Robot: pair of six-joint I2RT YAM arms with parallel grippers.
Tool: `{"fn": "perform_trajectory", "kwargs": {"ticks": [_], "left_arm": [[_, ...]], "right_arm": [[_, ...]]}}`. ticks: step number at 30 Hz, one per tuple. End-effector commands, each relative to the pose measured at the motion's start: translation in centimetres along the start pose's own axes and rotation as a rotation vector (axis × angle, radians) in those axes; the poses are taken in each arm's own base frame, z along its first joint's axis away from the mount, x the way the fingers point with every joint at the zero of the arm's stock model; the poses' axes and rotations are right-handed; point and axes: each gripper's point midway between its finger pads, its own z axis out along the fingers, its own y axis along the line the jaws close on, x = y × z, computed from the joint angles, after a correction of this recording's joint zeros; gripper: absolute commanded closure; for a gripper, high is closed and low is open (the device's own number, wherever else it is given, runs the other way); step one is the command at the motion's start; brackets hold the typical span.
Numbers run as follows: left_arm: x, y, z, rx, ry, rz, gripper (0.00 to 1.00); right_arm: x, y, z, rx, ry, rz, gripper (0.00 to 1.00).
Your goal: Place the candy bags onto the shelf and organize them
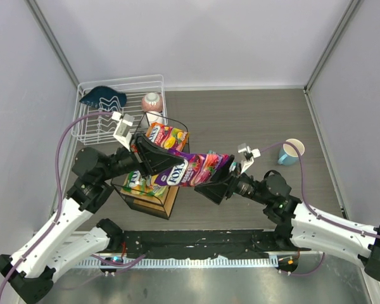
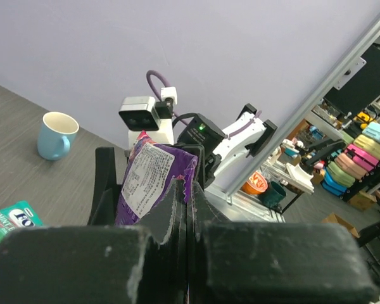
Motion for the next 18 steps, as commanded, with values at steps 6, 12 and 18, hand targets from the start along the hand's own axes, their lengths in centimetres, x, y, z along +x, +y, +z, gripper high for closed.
{"fn": "perform_trajectory", "kwargs": {"ticks": [6, 12, 18], "left_arm": [[-3.0, -1.5, -0.8, -0.008, -0.135, 0.093, 1.0], [-2.9, -1.1, -1.0, -0.032, -0.138, 0.098, 1.0], [-2.8, -1.2, -1.1, -0.033, -0.141, 0.093, 1.0]], "right_arm": [[-3.9, 3.7, -0.4, -0.136, -0.141, -0.014, 0.11], [-4.4, 3.7, -1.1, -0.116, -0.159, -0.042, 0.11], [-5.0, 4.1, -0.8, -0.109, -0.155, -0.07, 0.11]]}}
